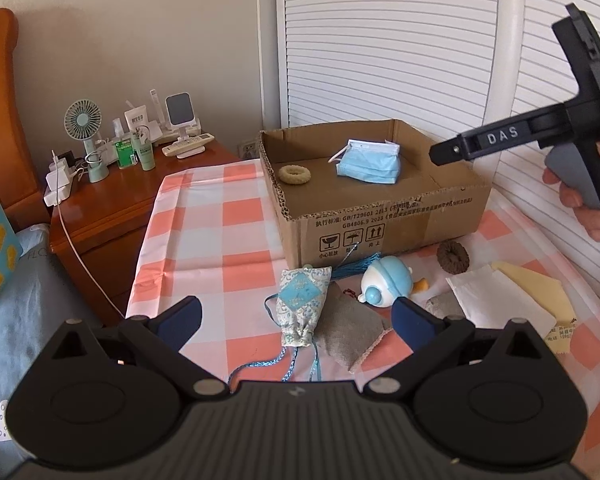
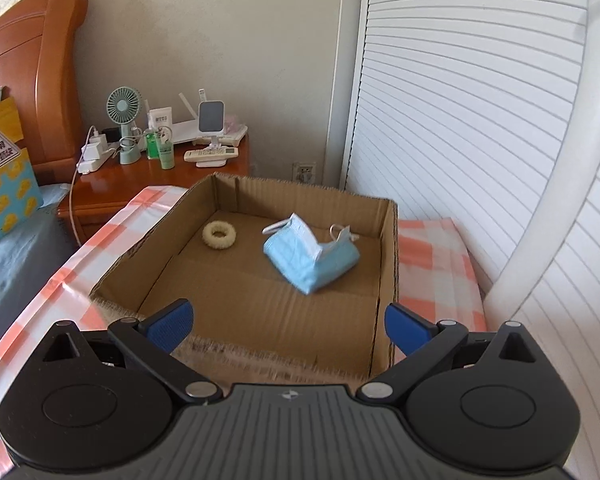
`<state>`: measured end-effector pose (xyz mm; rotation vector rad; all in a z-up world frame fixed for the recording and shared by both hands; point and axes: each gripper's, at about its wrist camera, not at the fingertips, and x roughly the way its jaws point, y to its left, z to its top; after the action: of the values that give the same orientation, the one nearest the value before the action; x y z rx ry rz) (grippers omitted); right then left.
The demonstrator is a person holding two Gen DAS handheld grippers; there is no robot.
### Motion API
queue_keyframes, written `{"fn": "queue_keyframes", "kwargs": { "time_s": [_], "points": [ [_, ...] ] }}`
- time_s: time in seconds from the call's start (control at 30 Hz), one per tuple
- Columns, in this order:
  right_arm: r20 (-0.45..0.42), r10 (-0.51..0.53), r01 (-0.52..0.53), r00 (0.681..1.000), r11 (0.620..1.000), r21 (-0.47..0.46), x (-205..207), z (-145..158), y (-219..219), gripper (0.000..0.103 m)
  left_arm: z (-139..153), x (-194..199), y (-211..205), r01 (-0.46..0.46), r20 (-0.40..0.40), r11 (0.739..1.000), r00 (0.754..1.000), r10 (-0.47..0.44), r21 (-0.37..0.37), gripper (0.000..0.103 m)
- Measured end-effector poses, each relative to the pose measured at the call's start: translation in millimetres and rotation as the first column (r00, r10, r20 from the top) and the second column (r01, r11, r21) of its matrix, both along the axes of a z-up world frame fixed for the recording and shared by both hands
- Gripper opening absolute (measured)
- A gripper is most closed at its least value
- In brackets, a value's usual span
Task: Organize soft objects
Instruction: 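Grasp the floral sachet with the left gripper while the right gripper moves to the white pad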
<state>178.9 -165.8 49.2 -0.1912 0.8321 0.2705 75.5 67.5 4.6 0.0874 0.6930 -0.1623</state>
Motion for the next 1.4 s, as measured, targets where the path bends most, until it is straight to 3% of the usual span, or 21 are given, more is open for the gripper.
{"fn": "queue_keyframes", "kwargs": {
  "time_s": [0.37, 0.6, 0.97, 1.13, 1.27, 1.4],
  "points": [
    [-0.045, -0.048, 0.050, 0.998, 0.998, 0.044, -77.1, -21.8, -16.4, 0.103, -17.1, -12.1, 2.5, 0.012, -0.038, 1.000, 0.999, -0.012, 0.015, 0.101],
    [-0.142, -0.058, 0.068, 0.988, 0.995, 0.068, -106.3, -50.6, -24.8, 0.103, -29.0, -15.6, 4.5, 0.002, -0.076, 1.000, 0.997, -0.003, -0.001, 0.101],
    [-0.230, -0.078, 0.092, 0.970, 0.995, 0.050, -109.4, -85.9, -32.3, 0.103, -40.5, -12.4, 1.2, 0.009, -0.115, 1.000, 0.993, -0.011, -0.016, 0.101],
    [-0.219, -0.082, 0.086, 0.972, 0.996, 0.008, -110.8, -89.7, -24.7, 0.103, -45.2, -7.8, 0.8, 0.009, -0.131, 1.000, 0.991, -0.012, -0.018, 0.101],
    [-0.201, -0.060, 0.044, 0.978, 0.996, -0.083, -114.7, -95.4, -11.6, 0.103, -50.6, -3.0, -0.3, 0.014, -0.144, 1.000, 0.989, -0.017, -0.021, 0.101],
    [-0.186, -0.071, 0.058, 0.980, 0.996, -0.074, -116.3, -96.1, -12.8, 0.103, -55.6, 4.7, 1.6, 0.011, -0.147, 1.000, 0.989, -0.013, -0.017, 0.101]
  ]
}}
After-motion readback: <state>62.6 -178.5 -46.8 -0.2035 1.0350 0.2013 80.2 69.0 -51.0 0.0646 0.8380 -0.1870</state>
